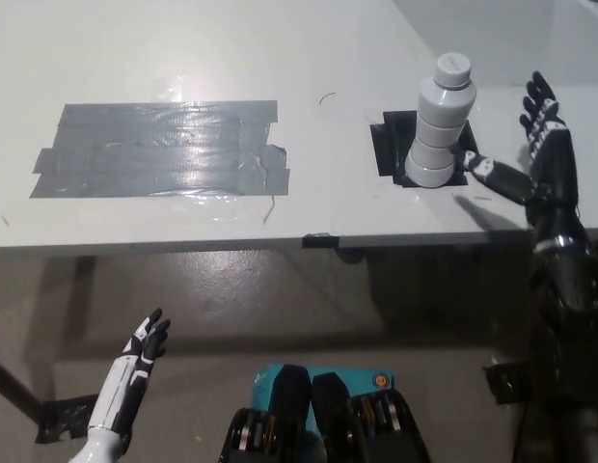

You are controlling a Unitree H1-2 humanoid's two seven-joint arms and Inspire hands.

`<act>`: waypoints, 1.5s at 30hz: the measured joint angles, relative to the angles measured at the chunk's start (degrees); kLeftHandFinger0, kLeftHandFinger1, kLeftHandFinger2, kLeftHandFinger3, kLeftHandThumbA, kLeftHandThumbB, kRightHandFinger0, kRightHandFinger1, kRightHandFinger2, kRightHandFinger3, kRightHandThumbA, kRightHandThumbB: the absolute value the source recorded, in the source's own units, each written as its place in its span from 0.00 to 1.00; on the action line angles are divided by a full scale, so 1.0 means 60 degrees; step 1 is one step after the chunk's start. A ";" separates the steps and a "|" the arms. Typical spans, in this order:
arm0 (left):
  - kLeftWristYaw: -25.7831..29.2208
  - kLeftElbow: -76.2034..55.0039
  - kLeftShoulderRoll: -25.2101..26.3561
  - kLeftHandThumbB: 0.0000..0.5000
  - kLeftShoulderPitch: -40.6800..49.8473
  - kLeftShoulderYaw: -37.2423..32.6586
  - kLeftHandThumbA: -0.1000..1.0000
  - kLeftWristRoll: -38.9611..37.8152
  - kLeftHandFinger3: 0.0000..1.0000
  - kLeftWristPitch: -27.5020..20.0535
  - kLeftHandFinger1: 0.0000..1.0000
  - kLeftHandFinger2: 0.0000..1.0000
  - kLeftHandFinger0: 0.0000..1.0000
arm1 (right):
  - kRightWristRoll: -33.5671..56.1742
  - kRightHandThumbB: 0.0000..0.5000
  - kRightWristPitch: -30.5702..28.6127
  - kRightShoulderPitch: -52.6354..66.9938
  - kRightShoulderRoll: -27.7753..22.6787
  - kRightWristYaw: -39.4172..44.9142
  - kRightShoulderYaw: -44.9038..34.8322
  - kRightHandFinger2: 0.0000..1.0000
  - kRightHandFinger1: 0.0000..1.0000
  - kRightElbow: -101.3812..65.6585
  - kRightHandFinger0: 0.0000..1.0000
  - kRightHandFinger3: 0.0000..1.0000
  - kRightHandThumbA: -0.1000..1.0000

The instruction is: A white bottle is kept in the middle of the desk infront of the robot and the robot picks it up with its right hand and passes it to a person

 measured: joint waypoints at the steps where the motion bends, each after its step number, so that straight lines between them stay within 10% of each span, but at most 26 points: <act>1: 0.0000 -0.0015 0.0000 0.36 0.0000 0.0000 1.00 0.0000 1.00 0.0000 1.00 1.00 1.00 | 0.0036 0.79 0.0037 -0.0095 0.0003 -0.0008 -0.0005 1.00 1.00 0.0186 1.00 1.00 1.00; 5: -0.0001 -0.0033 0.0001 0.34 -0.0020 -0.0001 0.99 -0.0001 1.00 -0.0002 1.00 1.00 0.98 | 0.0081 0.69 0.0248 -0.0388 0.0002 -0.0037 0.0013 1.00 1.00 0.0768 1.00 1.00 1.00; 8: -0.0001 -0.0057 0.0001 0.33 -0.0038 -0.0002 1.00 0.0001 1.00 -0.0002 1.00 1.00 0.98 | 0.0088 0.87 0.0403 -0.0552 0.0003 -0.0046 0.0033 1.00 1.00 0.1154 1.00 1.00 1.00; 39: -0.0015 -0.0263 0.0092 0.36 -0.0176 -0.0114 0.98 0.0008 1.00 0.0001 1.00 1.00 0.98 | 0.0006 0.98 0.0186 -0.3047 -0.0265 -0.0085 0.0895 1.00 1.00 0.6132 1.00 1.00 1.00; 40: -0.0016 -0.0262 0.0092 0.35 -0.0182 -0.0120 0.98 0.0008 1.00 0.0001 1.00 1.00 0.98 | 0.0000 0.70 0.0148 -0.3117 -0.0282 -0.0090 0.0917 1.00 1.00 0.6268 1.00 1.00 0.78; 41: -0.0020 -0.0259 0.0092 0.34 -0.0198 -0.0129 0.98 0.0007 1.00 0.0000 1.00 1.00 0.97 | -0.0013 0.76 0.0067 -0.3212 -0.0308 -0.0103 0.0942 1.00 1.00 0.6464 1.00 1.00 0.73; 42: -0.0027 -0.0259 0.0092 0.31 -0.0213 -0.0134 0.97 0.0008 1.00 0.0000 1.00 1.00 0.97 | -0.0029 0.34 0.0008 -0.3289 -0.0331 -0.0147 0.0970 0.43 0.40 0.6614 0.42 0.42 0.11; 43: -0.0031 -0.0259 0.0093 0.31 -0.0221 -0.0136 0.97 0.0008 1.00 0.0000 1.00 1.00 0.97 | -0.0048 0.47 -0.0015 -0.3326 -0.0339 -0.0186 0.0993 0.24 0.14 0.6690 0.06 0.23 0.00; 45: -0.0051 -0.0256 0.0093 0.32 -0.0268 -0.0136 0.97 0.0007 1.00 0.0001 1.00 1.00 0.96 | -0.0257 0.41 -0.0090 -0.3456 -0.0366 -0.0594 0.1290 0.43 0.12 0.6991 0.00 0.34 0.00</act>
